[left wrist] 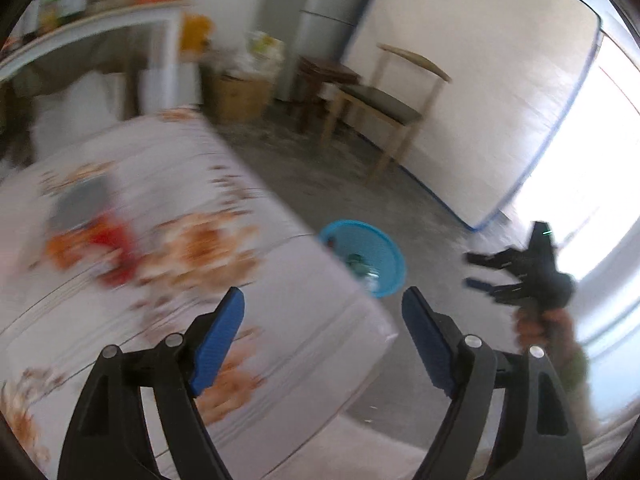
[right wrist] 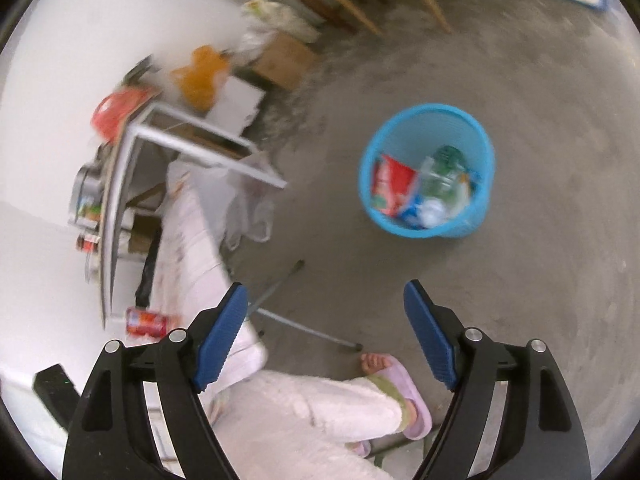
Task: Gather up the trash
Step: 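Move both open tools back to the table toward the red can, then grasp the red can with the right tool while the left tool grasps the plastic bag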
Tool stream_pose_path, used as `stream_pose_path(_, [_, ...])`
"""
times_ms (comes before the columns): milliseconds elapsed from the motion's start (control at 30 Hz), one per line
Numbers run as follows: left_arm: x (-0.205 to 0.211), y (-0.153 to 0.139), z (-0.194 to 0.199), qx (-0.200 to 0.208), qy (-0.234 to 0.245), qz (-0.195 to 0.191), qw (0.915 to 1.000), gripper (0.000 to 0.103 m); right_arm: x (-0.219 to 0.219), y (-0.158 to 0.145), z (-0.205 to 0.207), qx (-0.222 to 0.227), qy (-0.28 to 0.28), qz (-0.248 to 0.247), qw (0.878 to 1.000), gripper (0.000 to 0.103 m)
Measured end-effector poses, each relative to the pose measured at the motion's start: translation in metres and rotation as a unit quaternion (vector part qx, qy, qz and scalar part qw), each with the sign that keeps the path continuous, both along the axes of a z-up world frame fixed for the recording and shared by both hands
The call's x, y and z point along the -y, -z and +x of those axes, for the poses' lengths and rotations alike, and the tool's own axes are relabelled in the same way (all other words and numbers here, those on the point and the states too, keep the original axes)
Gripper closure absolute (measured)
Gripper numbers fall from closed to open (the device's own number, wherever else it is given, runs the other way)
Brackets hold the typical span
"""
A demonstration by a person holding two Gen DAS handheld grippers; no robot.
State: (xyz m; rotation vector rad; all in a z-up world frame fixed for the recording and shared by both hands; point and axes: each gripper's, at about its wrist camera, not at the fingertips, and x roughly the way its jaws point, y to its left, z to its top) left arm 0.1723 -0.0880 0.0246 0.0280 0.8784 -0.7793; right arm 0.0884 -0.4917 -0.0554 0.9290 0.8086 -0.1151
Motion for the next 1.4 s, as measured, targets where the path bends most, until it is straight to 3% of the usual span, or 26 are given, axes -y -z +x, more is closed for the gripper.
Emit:
stream_pose_path(200, [-0.086,0.016,-0.007,0.015,-0.111,0.0,0.9937,0.023,-0.078,-0.046,0.055,0.058,-0.112,-0.053,0.991,0.022])
stream_pose_path(400, [-0.15,0.026,-0.008,0.01,-0.191,-0.022,0.9812,0.023,-0.195,-0.06,0.128,0.071,-0.259,-0.119,0.956,0.019])
stream_pose_path(600, [-0.213,0.022,0.008,0.03,-0.272,-0.044,0.9608,0.024,-0.285,-0.056,0.174,0.065,-0.33,-0.188,0.923,0.018])
stream_pose_path(833, [-0.268,0.003,0.073,0.045,-0.321,-0.087,0.9421,0.024,-0.332,-0.054,0.21,0.067,-0.342,-0.243,0.905,0.015])
stream_pose_path(1033, [-0.27,0.018,0.152,-0.011,-0.3,-0.076,0.9507,0.027,-0.359,-0.042,0.25,0.063,-0.365,-0.266,0.89,0.009])
stream_pose_path(1133, [-0.257,0.026,0.167,-0.014,-0.273,-0.057,0.9604,0.039,-0.371,-0.038,0.259,0.054,-0.371,-0.292,0.88,0.009])
stream_pose_path(1200, [-0.248,0.03,0.167,-0.013,-0.252,-0.048,0.9664,0.052,-0.377,-0.038,0.26,0.057,-0.382,-0.285,0.877,0.009])
stream_pose_path(1267, [-0.239,0.031,0.161,0.003,-0.243,-0.025,0.9698,0.072,-0.379,-0.039,0.259,0.063,-0.387,-0.287,0.874,0.009])
stream_pose_path(1300, [-0.233,0.031,0.157,0.016,-0.236,-0.01,0.9715,0.076,-0.382,-0.04,0.259,0.064,-0.388,-0.295,0.871,0.01])
stream_pose_path(1367, [-0.224,0.029,0.146,0.04,-0.218,0.01,0.9751,0.091,-0.387,-0.041,0.259,0.068,-0.391,-0.309,0.865,0.019])
stream_pose_path(1400, [-0.22,0.03,0.142,0.049,-0.209,0.023,0.9764,0.092,-0.388,-0.041,0.259,0.067,-0.393,-0.31,0.863,0.027])
